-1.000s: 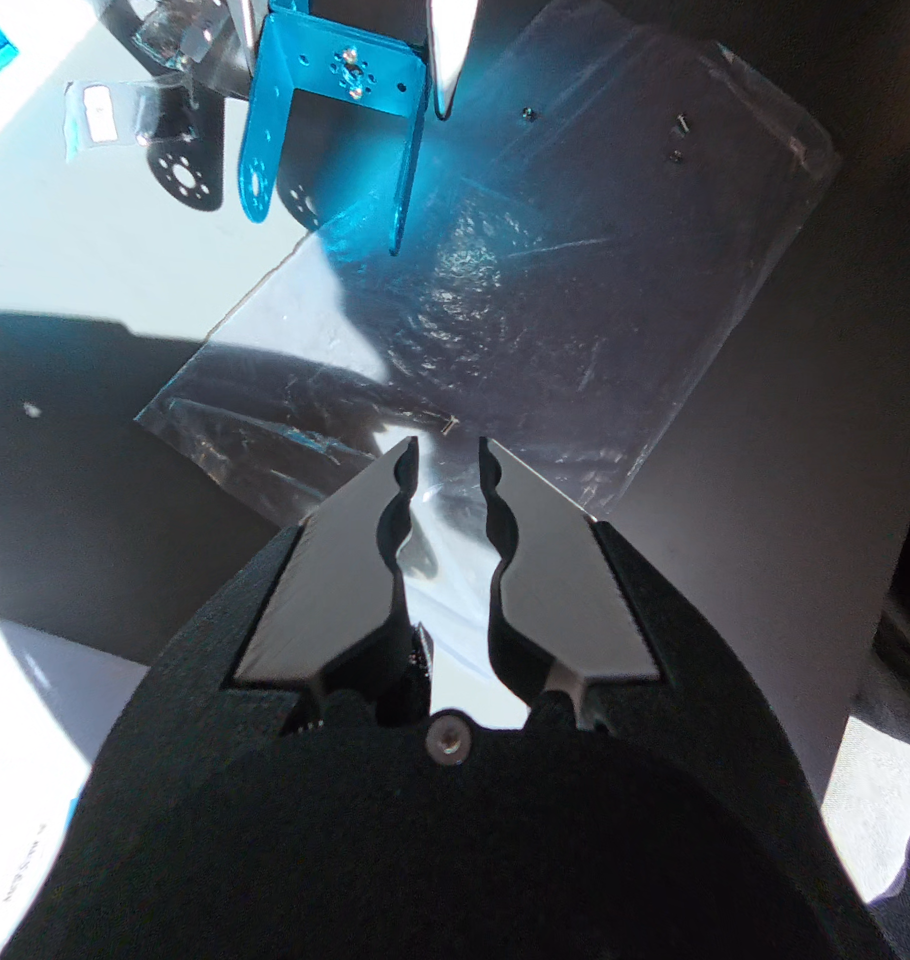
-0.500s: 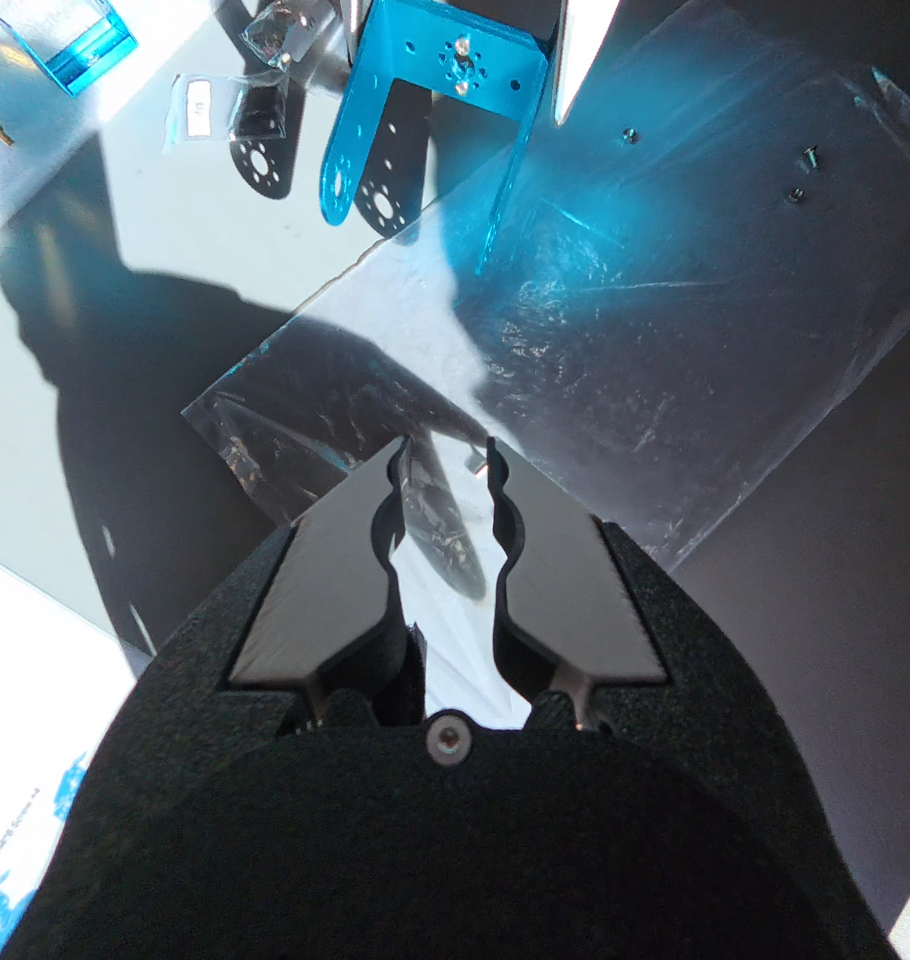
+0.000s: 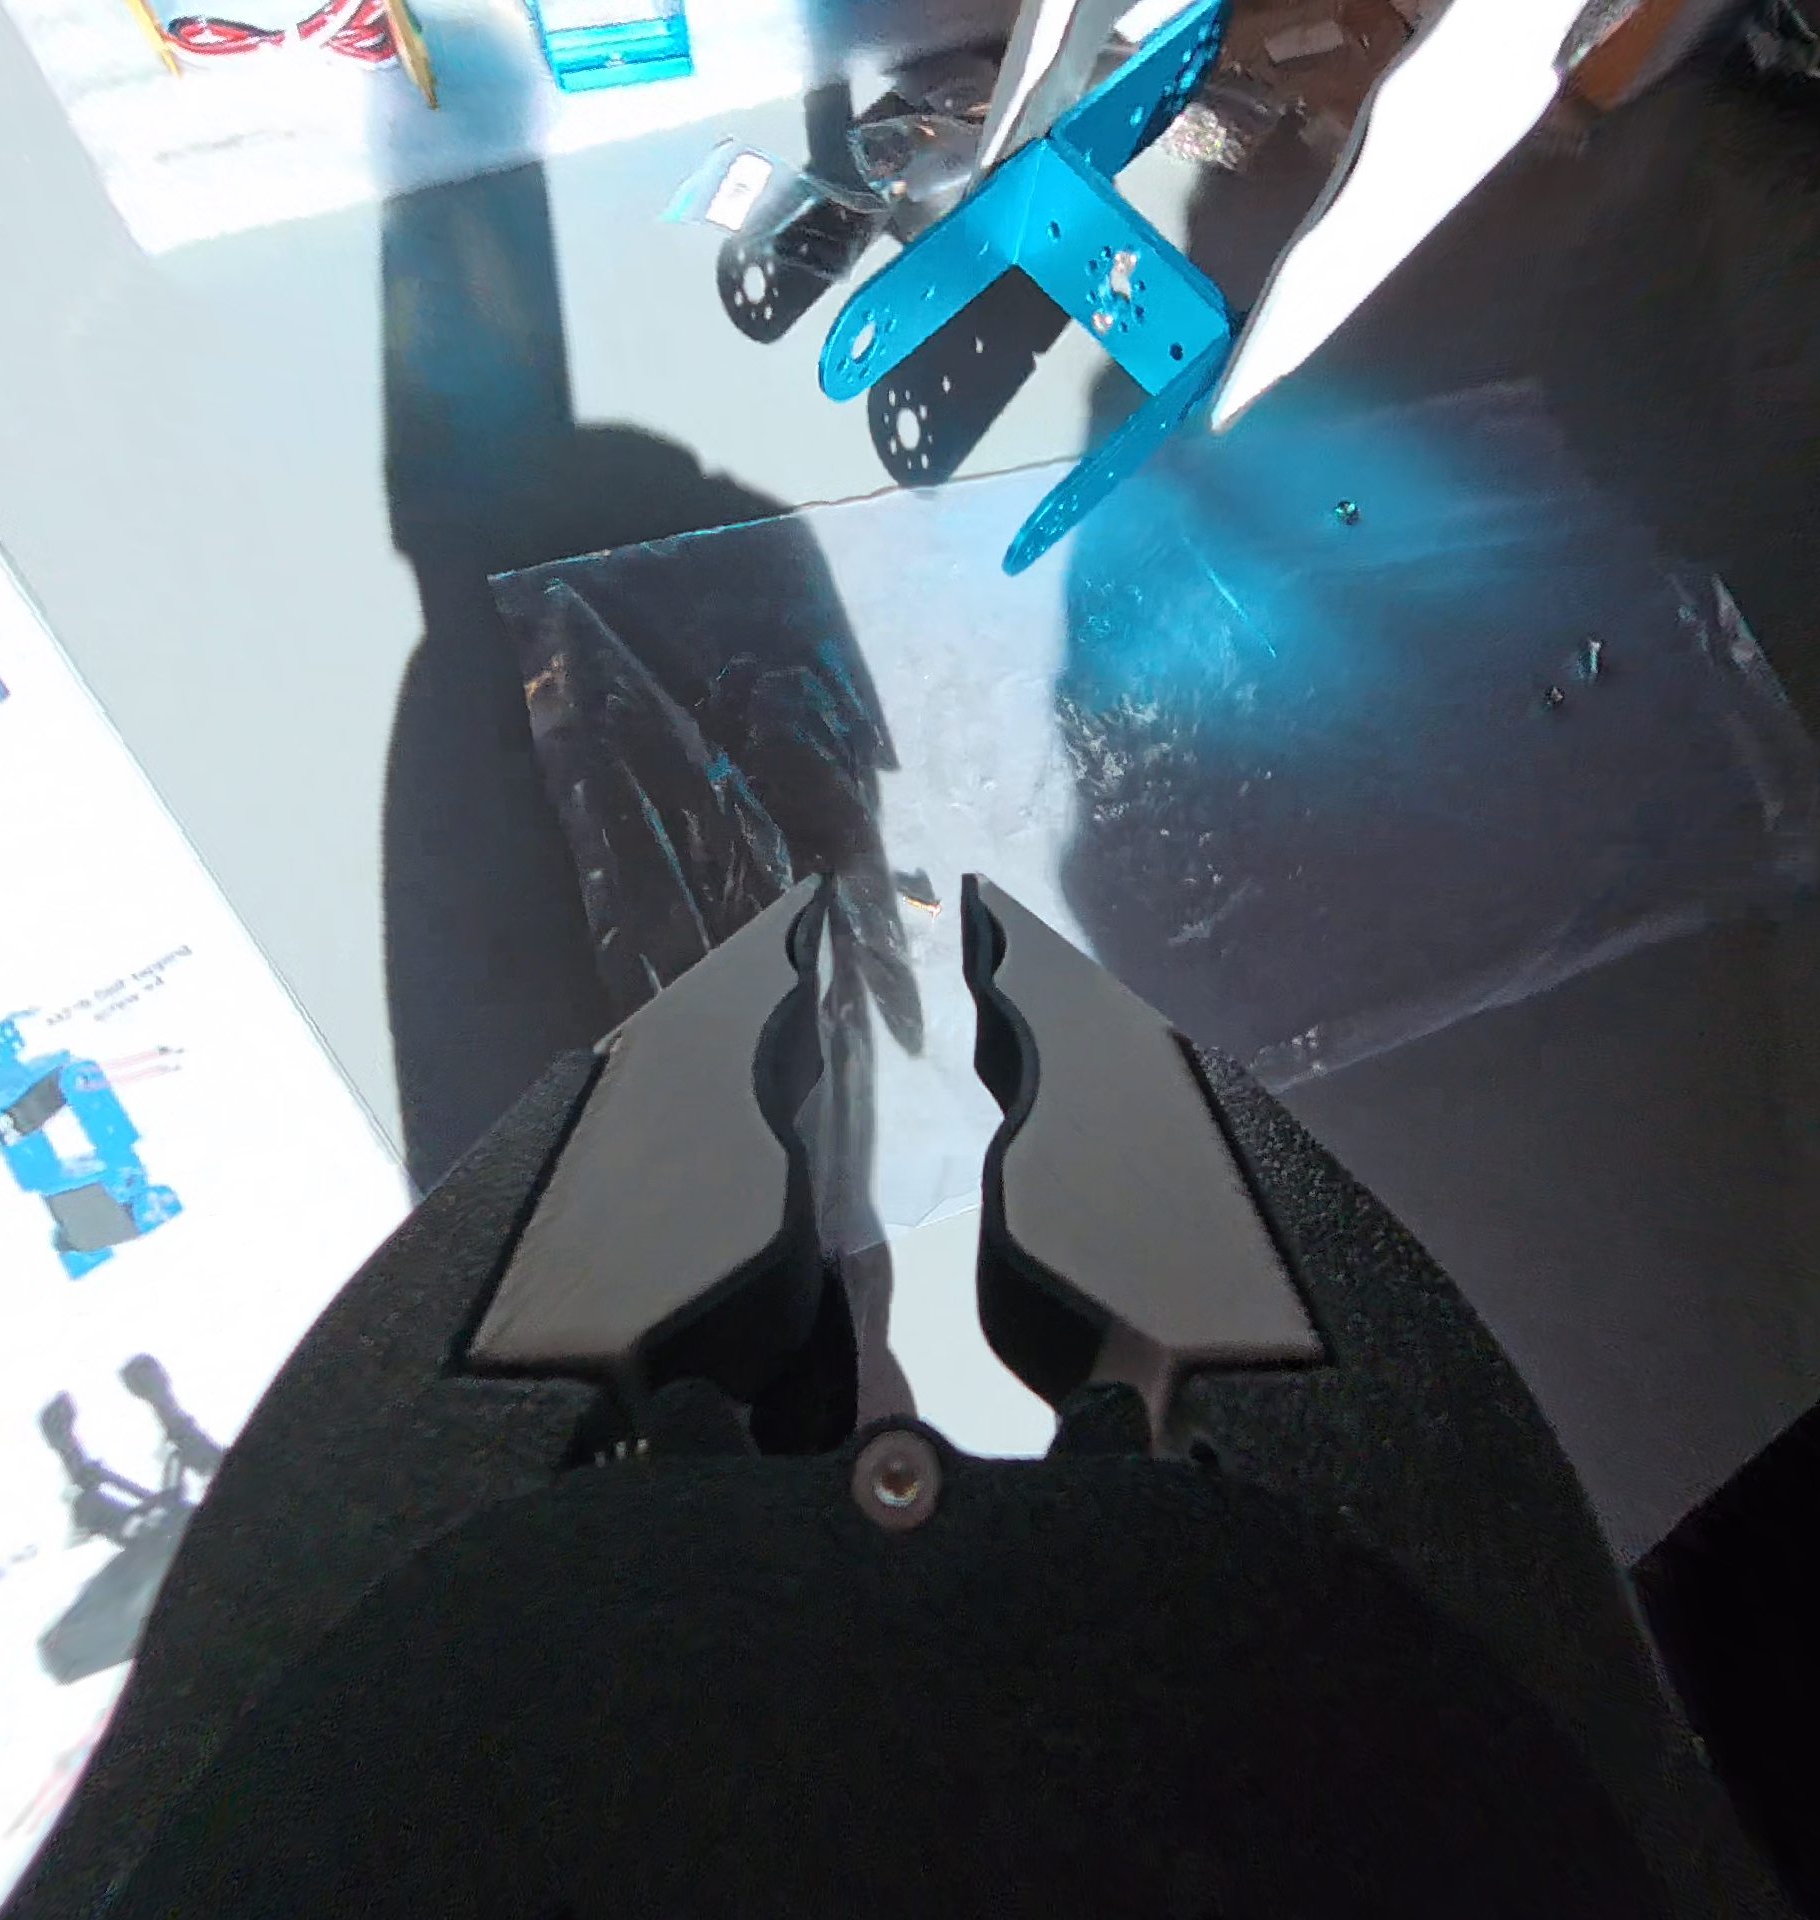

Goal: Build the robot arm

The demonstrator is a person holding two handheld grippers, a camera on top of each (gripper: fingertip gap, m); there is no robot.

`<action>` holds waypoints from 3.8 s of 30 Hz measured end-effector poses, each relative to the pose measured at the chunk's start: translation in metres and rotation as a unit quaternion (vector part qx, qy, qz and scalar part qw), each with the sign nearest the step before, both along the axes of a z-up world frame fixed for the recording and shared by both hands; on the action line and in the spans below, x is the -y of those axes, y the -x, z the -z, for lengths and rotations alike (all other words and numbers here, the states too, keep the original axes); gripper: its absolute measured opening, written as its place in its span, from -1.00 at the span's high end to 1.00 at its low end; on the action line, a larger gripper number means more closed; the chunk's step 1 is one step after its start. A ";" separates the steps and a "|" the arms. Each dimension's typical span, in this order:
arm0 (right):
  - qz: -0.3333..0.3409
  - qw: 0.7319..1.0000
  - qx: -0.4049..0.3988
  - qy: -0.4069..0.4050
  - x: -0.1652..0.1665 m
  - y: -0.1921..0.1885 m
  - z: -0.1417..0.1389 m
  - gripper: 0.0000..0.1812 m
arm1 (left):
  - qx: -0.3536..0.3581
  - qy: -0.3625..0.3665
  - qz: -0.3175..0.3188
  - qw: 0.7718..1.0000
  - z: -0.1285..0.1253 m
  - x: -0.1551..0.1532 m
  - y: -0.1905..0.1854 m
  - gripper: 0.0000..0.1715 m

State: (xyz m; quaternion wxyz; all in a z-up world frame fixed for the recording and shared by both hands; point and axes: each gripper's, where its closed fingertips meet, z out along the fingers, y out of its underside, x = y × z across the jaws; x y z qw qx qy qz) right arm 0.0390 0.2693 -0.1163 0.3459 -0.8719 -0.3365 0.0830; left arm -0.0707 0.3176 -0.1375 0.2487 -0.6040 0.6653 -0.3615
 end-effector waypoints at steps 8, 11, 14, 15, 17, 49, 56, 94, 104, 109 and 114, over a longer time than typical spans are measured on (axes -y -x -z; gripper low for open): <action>-0.003 0.999 0.031 -0.025 -0.008 0.012 0.002 0.30 | -0.009 -0.008 -0.116 0.993 0.009 0.012 -0.003 0.74; -0.006 0.999 0.028 -0.023 -0.007 0.015 0.003 0.30 | -0.036 -0.012 -0.156 0.987 0.018 0.013 0.000 0.74; -0.005 1.000 0.003 -0.028 -0.007 0.019 -0.001 0.30 | -0.048 -0.022 -0.189 0.981 0.021 0.012 0.000 0.77; -0.007 0.999 -0.013 -0.028 -0.007 0.021 -0.003 0.30 | -0.050 -0.019 -0.199 0.979 0.021 0.011 -0.001 0.75; -0.005 0.999 -0.019 -0.027 -0.008 0.020 -0.002 0.30 | -0.052 -0.006 -0.214 0.975 0.021 0.010 -0.002 0.78; -0.053 0.998 0.007 -0.014 -0.002 0.026 0.019 0.30 | -0.048 -0.037 -0.065 0.996 0.020 0.001 -0.005 1.00; -0.052 0.998 0.027 -0.013 -0.004 0.024 0.024 0.30 | -0.035 -0.020 -0.015 0.999 0.007 -0.003 0.004 1.00; -0.054 0.998 0.021 0.015 0.001 0.026 0.034 0.30 | -0.059 -0.085 -0.154 0.983 0.020 -0.005 0.002 0.71; -0.058 0.998 0.024 0.017 0.003 0.026 0.034 0.30 | -0.056 -0.037 -0.047 0.997 0.021 0.003 -0.001 0.69; -0.059 0.998 0.018 0.020 0.004 0.026 0.035 0.30 | -0.059 -0.062 -0.034 0.996 0.021 -0.001 -0.001 0.99; -0.059 0.998 0.015 0.021 0.004 0.026 0.035 0.29 | -0.056 -0.072 -0.012 0.996 0.022 0.001 -0.001 1.00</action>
